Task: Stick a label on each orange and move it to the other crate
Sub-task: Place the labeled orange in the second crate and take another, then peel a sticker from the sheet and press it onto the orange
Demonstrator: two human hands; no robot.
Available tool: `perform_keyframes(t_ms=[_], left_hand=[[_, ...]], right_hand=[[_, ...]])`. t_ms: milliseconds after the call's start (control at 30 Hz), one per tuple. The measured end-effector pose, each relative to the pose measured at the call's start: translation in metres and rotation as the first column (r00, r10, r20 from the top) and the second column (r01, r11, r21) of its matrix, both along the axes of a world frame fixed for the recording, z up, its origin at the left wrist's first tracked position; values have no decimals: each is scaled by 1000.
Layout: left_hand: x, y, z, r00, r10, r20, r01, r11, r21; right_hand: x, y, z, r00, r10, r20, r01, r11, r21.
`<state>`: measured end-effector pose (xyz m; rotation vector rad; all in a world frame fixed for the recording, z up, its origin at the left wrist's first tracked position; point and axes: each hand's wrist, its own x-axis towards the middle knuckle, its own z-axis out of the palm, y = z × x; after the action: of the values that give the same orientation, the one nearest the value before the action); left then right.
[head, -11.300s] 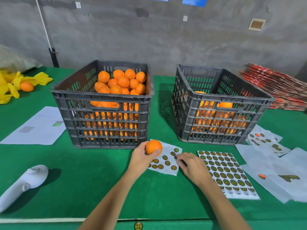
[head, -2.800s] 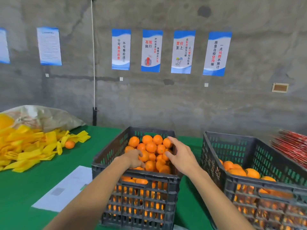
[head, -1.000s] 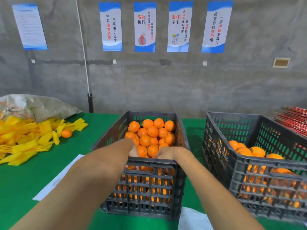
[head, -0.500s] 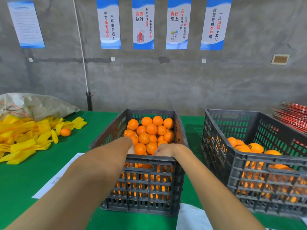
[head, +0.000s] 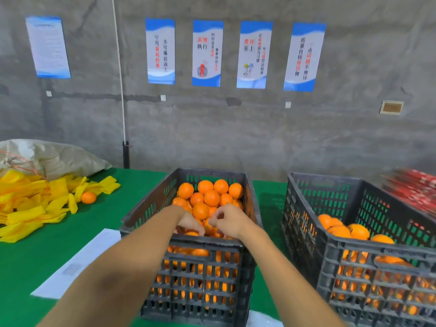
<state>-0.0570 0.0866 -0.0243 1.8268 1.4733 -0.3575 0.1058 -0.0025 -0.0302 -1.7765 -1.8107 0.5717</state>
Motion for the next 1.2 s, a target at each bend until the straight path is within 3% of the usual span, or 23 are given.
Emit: perform_keyframes(t_ms=[100,167,200,333,433,533,667,767,833,933,1067,1200], left_hand=[[9,-2,5,905,38,424,-169,946,276],[14,-12,13,759,0,651,-325,867,378],[14,-22,16,719,-54,693,-382,802,459],[17,-73,19,679,-258,687,-485,545,684],[29,-116,10,587,-339,735,-560,485,671],[43,-156,1,551,-444,707,-582,402,707],[62,-199,-22,716,-550,430,-463,87,882],[76,-220,-46,761,-580,290,-370,-21,929],[86,-228,-65,757,-605,248,-317,-8,948],[98,-235,-101,754,-611,241,-235,92,968],[109,-232,-158,753,-542,374,-154,407,901],[115,-230,-199,764,-344,546,-166,713,681]], right_hand=[[-1,-9,9,994,-108,29,93,939,331],[0,-19,14,991,-134,-11,125,891,437],[0,-25,16,993,-106,-45,115,879,462],[4,-58,11,985,34,-168,69,820,569],[9,-89,7,970,66,-233,109,741,663],[16,-123,-2,949,76,-306,194,626,756],[27,-167,-28,873,85,-481,344,590,730],[36,-192,-55,821,63,-568,425,597,681],[44,-201,-73,777,21,-629,493,601,629],[58,-210,-108,731,-76,-678,549,655,518],[73,-213,-156,746,-179,-641,536,733,419],[85,-211,-194,818,-263,-512,467,823,323]])
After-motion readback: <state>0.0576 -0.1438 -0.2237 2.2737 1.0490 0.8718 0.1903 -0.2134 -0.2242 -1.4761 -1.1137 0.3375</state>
